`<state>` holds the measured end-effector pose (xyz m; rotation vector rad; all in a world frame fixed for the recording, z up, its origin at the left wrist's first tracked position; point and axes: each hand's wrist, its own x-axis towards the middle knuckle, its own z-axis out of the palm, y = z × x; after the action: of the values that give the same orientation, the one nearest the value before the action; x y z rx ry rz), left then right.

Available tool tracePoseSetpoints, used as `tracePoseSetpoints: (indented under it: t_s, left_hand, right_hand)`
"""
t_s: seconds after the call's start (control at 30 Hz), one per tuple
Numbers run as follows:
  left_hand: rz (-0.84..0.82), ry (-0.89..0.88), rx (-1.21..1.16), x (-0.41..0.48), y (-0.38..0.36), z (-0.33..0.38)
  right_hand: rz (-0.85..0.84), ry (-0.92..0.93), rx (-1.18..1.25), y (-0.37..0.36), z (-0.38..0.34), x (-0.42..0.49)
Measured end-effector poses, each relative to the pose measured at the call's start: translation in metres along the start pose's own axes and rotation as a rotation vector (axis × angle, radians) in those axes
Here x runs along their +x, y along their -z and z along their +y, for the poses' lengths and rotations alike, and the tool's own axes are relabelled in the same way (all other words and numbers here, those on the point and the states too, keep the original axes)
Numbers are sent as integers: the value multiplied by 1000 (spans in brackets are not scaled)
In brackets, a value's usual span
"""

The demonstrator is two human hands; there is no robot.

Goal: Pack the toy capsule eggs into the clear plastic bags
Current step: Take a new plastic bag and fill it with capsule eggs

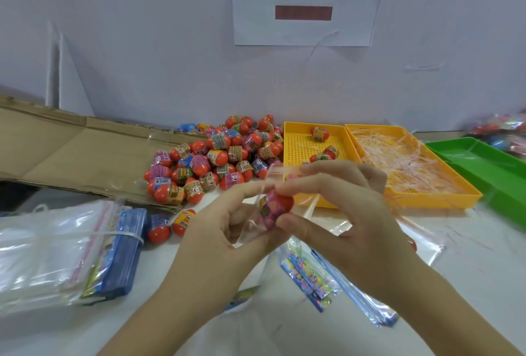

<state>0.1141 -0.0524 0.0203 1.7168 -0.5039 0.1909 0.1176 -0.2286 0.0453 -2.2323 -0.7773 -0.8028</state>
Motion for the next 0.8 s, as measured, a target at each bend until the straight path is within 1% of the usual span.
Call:
tracePoseSetpoints:
  t_s: [0.1, 0.17, 0.27, 0.33, 0.4, 0.43, 0.47, 0.53, 0.6, 0.63, 0.7, 0.8]
  left_hand:
    - [-16, -11, -27, 0, 0, 0]
    - [-20, -3, -69, -1, -2, 0]
    - [10, -4, -115, -2, -5, 0]
    - [60, 1, -154, 0, -3, 1]
    - [123, 37, -221, 2, 0, 2]
    - [152, 55, -257, 4, 2, 4]
    - [184, 72, -293, 5, 3, 5]
    - [241, 110, -353, 7, 4, 8]
    - [265, 158, -405, 8, 3, 9]
    - [260, 182, -427, 8, 2, 9]
    - [235, 223, -475, 9, 3, 8]
    - [112, 286, -574, 11, 8, 8]
  right_hand:
    - [13, -19, -46, -2, -3, -2]
    - [-18, -52, -58, -2, -4, -4]
    - [-120, -74, -42, -4, -8, -7]
    - [-101, -71, -9, -6, -10, -9]
    - [-3, -101, 120, -6, -9, -9]
    - [29, -141, 224, -6, -7, -8]
    - [26, -201, 333, -5, -5, -7]
    - [-87, -371, 536, -4, 1, -5]
    - [-262, -529, 714, -9, 3, -6]
    - [-317, -576, 769, -12, 4, -6]
    - [-335, -598, 828, -17, 0, -7]
    - [-233, -597, 914, -16, -4, -4]
